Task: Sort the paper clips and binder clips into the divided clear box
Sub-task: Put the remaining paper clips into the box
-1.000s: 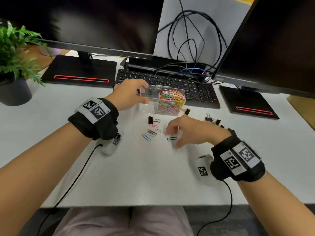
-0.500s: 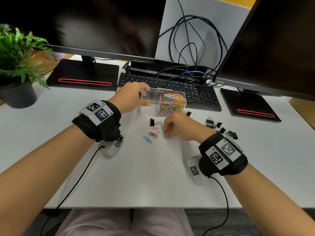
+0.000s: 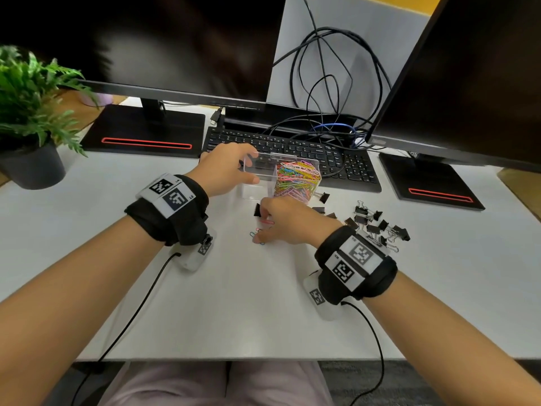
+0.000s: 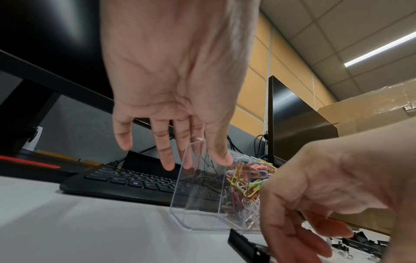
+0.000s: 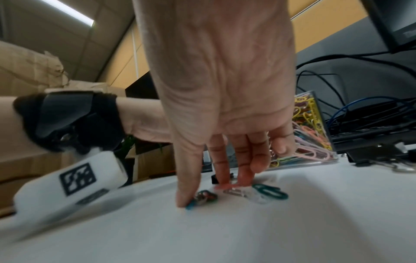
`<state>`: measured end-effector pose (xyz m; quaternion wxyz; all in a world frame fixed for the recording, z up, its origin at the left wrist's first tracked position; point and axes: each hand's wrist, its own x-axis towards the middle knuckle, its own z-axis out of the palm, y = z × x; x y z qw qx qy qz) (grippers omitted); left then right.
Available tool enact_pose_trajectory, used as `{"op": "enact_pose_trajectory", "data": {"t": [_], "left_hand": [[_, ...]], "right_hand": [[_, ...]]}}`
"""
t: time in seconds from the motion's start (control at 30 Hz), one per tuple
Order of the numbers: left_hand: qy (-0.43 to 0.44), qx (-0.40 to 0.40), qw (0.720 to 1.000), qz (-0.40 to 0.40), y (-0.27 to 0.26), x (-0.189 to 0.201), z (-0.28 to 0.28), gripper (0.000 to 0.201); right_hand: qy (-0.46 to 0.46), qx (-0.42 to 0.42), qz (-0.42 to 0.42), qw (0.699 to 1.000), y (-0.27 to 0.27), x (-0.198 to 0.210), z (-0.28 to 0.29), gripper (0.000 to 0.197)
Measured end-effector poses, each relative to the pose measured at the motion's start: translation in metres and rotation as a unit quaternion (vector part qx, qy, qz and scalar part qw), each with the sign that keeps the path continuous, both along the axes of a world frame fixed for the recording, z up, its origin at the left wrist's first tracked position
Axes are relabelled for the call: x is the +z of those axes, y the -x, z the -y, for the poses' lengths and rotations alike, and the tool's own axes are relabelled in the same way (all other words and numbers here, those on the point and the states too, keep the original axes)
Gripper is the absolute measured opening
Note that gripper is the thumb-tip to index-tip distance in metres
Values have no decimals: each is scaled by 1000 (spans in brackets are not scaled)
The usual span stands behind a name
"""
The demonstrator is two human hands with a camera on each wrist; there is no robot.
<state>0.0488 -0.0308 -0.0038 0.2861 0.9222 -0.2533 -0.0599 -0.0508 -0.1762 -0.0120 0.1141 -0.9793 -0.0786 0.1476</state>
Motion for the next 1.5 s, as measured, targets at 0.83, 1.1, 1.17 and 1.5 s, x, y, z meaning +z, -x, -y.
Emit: {"op": "enact_pose_trajectory", "data": {"t": [0.83, 1.1, 1.17, 1.5], "left_hand": [[-1, 2, 1000, 9, -4, -4, 0, 54], [5, 3, 1000, 8, -6, -6, 0, 52], [5, 1, 1000, 8, -6, -6, 0, 53], [1, 2, 1000, 9, -5, -5, 0, 52]], "right_hand": [[1, 3, -8, 1000, 2, -1, 12, 10], [-84, -37, 44, 995, 5, 26, 41, 15], [-103, -65, 86, 989, -1, 44, 55, 16], [-81, -139, 164, 973, -45, 66, 75, 6]]}}
